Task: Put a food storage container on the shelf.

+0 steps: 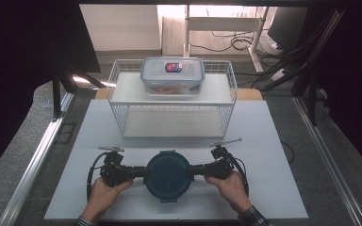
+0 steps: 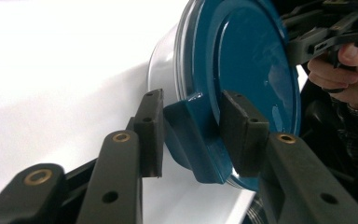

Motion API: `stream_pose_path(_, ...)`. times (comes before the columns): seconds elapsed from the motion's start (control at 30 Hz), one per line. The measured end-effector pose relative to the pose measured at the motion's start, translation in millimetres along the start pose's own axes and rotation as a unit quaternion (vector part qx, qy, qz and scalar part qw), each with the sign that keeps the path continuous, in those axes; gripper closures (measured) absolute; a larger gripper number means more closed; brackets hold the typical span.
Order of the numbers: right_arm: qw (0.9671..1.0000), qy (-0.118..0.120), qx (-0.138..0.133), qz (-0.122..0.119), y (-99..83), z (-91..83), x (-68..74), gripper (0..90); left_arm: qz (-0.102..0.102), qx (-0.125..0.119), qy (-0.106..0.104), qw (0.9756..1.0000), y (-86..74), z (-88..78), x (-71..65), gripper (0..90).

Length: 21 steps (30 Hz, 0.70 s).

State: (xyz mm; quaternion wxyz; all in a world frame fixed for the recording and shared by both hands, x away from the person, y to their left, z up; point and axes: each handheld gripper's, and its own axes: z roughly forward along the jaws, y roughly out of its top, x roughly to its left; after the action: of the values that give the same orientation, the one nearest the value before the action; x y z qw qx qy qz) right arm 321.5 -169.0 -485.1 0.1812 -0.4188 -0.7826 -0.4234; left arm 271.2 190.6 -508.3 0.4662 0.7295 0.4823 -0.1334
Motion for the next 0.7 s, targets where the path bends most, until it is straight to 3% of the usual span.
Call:
stream_pose_path(0.1,0.9995,-0.016,-0.004,-0.028,-3.7,-2.4,13.1,54.8,-0.020,0.004,-0.026,0.9994,-8.7,1.5,4.0,57.7)
stream_pose_path(0.13,0.9986,-0.026,-0.007,-0.046,-7.0,-3.6,19.6,54.8,-0.041,-0.001,-0.061,0.9973,-13.7,4.1,12.2,52.9)
stream_pose_path(0.17,0.9986,-0.026,-0.007,-0.046,-7.0,-3.6,19.6,54.8,-0.041,-0.001,-0.061,0.9973,-13.7,4.1,12.2,53.1)
stream_pose_path(0.2,0.9981,-0.029,-0.005,-0.054,-9.7,-4.6,22.3,54.9,-0.051,-0.003,-0.088,0.9948,-15.3,6.1,17.4,53.7)
stream_pose_path(0.47,0.9991,-0.016,-0.005,-0.040,-14.9,-7.5,15.0,55.2,-0.034,-0.011,-0.084,0.9958,-18.0,5.6,9.4,55.4)
stream_pose_path(0.57,0.9996,-0.009,-0.009,-0.026,-19.5,-8.6,10.9,55.0,-0.021,-0.018,-0.077,0.9967,-19.2,4.9,3.5,56.5)
stream_pose_path(0.63,0.9999,0.004,-0.016,-0.004,-26.0,-10.4,8.0,55.3,-0.007,-0.021,-0.070,0.9973,-20.2,4.4,-1.2,56.6)
stream_pose_path(0.7,0.9998,0.008,-0.018,0.000,-27.8,-10.8,7.2,55.5,-0.007,-0.023,-0.069,0.9973,-20.7,4.4,-2.9,56.7)
